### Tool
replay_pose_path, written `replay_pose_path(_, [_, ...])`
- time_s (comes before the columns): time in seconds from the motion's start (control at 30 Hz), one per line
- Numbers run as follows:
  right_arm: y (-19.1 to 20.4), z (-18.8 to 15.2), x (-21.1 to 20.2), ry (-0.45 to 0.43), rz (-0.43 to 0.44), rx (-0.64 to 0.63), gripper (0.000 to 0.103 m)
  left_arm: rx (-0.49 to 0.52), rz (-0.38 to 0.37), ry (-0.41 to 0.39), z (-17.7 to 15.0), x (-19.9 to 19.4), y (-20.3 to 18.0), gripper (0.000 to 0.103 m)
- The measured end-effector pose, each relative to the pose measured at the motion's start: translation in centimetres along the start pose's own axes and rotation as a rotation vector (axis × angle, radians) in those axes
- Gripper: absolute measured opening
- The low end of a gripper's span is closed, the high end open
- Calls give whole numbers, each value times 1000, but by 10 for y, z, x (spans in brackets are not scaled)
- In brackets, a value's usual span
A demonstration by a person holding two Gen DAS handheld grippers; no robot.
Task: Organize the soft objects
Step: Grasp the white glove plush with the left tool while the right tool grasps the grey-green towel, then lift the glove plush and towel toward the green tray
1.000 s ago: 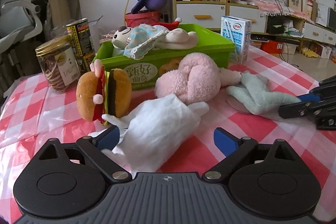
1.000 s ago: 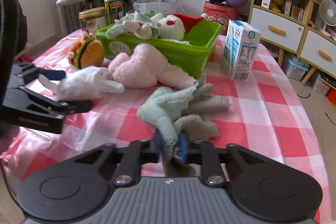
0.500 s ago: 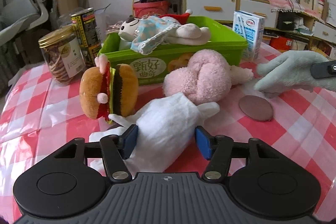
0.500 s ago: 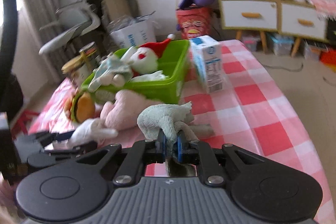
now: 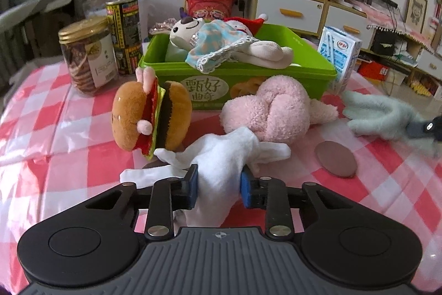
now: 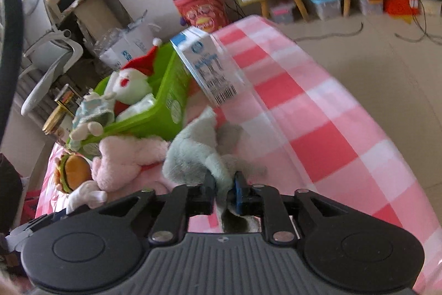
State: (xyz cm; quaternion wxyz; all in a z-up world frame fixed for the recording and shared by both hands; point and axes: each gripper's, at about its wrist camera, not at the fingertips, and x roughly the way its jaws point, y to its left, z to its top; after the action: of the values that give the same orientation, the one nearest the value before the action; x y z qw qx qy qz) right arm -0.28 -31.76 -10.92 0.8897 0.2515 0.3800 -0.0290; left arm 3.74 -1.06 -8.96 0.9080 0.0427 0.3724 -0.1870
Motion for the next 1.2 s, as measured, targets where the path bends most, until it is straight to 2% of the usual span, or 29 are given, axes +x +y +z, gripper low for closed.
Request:
replay_pose_path(0.1, [-4,1,1,27,16,25,26,-51,-53,19,2,-6,3,27])
replay_pose_path(0.17, [-5,1,-2,38,43,52,48,-64,-85,24,3,-9,3,28])
replay_pose_path(0.23, [-4,2,-4,35,70,71,59,-55,-103,29,2,-11,0,32])
replay_pose_path(0.5, [21,-3,16,75,34,11,60,42,-73,27,-2,-13,-13,55])
replay_pose_path(0.57, [30,-7,23,85,11,-40,60,70,-50,41,-5,-11,-15,55])
replay_pose_path(0.7, [43,-15,35,84,-92,-152,60,93,-24,75,-9,-4,-14,53])
replay_pose_path(0.8, [46,-21,44,88,-134,-203,60,100,-11,85,-9,-2,-14,46])
replay_pose_path(0.83, [48,-23,45,77,-143,-226,60,101,-6,88,-9,-1,-15,44])
replay_pose_path(0.9, [52,-26,46,65,-169,-273,49,102,2,93,-8,-2,-15,37])
replay_pose_path(1.0, [56,-30,45,45,-187,-338,24,85,11,97,-5,-4,-15,28])
replay_pose_path(1.03, [57,-30,45,49,-178,-341,8,72,12,99,-4,-6,-13,25])
replay_pose_path(1.2, [58,-26,37,71,-151,-302,5,19,1,104,2,-15,-10,21])
